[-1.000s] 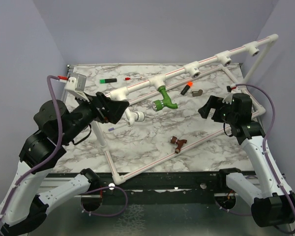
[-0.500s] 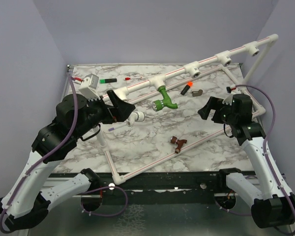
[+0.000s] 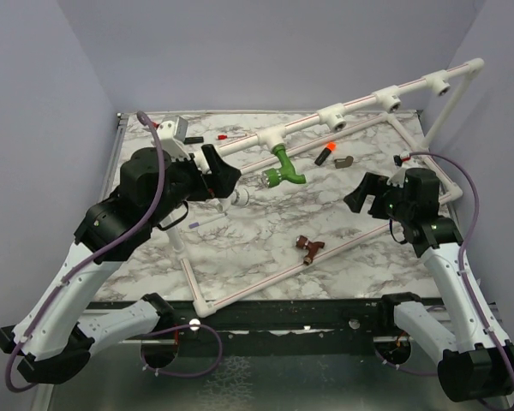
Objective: Install the water faucets
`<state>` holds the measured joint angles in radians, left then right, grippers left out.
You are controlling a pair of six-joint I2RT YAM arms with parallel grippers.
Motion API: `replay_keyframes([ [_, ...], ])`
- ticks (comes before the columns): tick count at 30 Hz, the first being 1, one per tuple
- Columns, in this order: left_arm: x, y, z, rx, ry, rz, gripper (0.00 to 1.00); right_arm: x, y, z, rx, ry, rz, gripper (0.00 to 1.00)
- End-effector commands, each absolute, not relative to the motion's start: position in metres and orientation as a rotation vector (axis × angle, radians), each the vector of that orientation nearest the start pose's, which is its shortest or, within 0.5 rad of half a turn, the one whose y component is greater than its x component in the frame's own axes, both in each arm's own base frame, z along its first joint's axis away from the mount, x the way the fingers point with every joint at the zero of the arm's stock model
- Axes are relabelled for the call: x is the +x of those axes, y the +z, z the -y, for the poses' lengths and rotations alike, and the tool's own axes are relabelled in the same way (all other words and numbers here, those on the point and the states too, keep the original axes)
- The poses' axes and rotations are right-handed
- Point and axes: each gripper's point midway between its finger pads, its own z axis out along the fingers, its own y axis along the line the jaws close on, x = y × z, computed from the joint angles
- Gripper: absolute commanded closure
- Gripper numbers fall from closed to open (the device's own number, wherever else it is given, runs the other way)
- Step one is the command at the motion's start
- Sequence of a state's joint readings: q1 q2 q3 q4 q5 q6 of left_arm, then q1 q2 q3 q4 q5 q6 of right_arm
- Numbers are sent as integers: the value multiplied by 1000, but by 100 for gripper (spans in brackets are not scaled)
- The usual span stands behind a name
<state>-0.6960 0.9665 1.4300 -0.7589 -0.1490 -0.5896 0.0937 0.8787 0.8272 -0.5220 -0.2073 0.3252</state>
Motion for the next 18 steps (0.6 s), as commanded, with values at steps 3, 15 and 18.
replay_keyframes([
  [3,265,387,165,-17,-529,-1860,1,267,195,-84,85,517,-2186,3],
  [15,329,358,128,-113,-547,-1896,16,264,195,-97,54,609,-2178,7],
  [18,341,359,119,-140,-532,-1887,30,264,192,-98,56,615,-2186,7],
])
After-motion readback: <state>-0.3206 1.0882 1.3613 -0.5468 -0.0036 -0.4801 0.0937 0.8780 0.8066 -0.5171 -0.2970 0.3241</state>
